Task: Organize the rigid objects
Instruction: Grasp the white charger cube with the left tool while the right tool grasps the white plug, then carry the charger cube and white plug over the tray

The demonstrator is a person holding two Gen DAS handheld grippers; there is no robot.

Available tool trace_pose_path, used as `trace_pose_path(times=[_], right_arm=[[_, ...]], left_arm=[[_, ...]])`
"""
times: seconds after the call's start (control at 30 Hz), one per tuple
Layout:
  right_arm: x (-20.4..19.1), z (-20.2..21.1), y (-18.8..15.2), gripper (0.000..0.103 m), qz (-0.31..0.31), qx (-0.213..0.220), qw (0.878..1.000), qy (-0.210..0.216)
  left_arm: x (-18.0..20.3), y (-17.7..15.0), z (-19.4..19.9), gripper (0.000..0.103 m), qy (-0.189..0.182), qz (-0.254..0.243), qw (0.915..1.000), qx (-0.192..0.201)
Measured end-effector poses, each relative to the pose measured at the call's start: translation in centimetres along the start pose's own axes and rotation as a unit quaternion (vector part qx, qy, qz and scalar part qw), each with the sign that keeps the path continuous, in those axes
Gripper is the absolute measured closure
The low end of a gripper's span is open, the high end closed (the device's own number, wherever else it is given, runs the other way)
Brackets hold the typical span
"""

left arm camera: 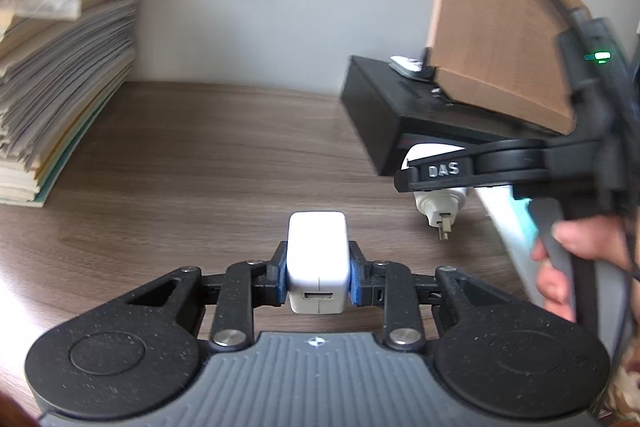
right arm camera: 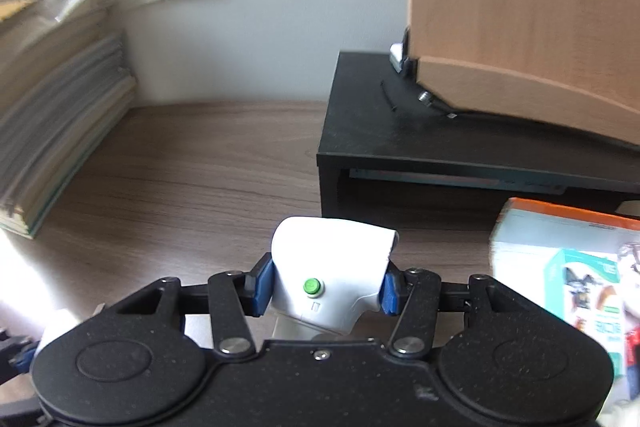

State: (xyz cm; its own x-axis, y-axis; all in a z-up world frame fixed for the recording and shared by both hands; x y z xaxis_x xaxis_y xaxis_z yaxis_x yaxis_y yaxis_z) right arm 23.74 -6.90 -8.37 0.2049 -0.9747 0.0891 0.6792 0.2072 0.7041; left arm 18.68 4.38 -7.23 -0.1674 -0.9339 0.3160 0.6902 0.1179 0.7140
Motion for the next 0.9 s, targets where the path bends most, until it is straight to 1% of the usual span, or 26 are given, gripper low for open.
trace_pose_path(times=[0.1,0.23,0.33,0.47,0.57,0.67,0.77,0.9], right_arm=[[1.6,4.1,-0.3,0.042,-0.012,0.021,1.000,-0.001],[5.7,9.6,-1.0,0.042,-0.039,0.046,0.998,-0.009],[9.9,13.4,-2.0,0.042,-0.053,0.060,0.996,-0.036],[15.9,17.2,-4.2,0.042,-0.076,0.067,0.992,-0.075],[19.7,19.0,-6.3,0.042,-0.089,0.064,0.990,-0.091],[22.5,20.2,-8.3,0.042,-0.097,0.061,0.988,-0.099],[24.4,20.9,-9.9,0.042,-0.101,0.058,0.989,-0.092],[25.3,21.1,-11.6,0.042,-0.090,0.054,0.992,-0.070]], left_arm=[[2.6,-0.1,0.8,0.074,-0.012,-0.007,0.9999,0.003],[6.9,-0.5,1.5,0.074,-0.037,-0.017,0.9992,0.002],[10.8,-1.0,1.7,0.074,-0.058,-0.025,0.9980,0.000],[15.9,-1.8,1.7,0.074,-0.084,-0.036,0.9958,-0.005],[19.3,-2.3,1.5,0.074,-0.094,-0.048,0.9944,-0.003],[22.1,-2.9,1.2,0.074,-0.096,-0.057,0.9938,0.000],[23.9,-3.7,1.0,0.074,-0.093,-0.054,0.9942,-0.001],[25.3,-4.7,0.6,0.074,-0.076,-0.048,0.9960,0.000]])
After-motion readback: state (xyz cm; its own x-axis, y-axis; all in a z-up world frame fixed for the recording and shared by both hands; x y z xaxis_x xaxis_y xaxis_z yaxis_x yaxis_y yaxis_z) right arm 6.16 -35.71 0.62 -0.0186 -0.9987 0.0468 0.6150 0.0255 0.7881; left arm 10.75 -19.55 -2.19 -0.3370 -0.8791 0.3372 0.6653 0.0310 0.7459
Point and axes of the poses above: each gripper's, at about its wrist camera, not at the fingertips, and z roughly against the way its jaws point, x to its right, y to its top, the point moved 10 cm from there along -z, roughly the way its jaws point, and after that the axes turned 11 degrees about z, right-handed, at the moved point
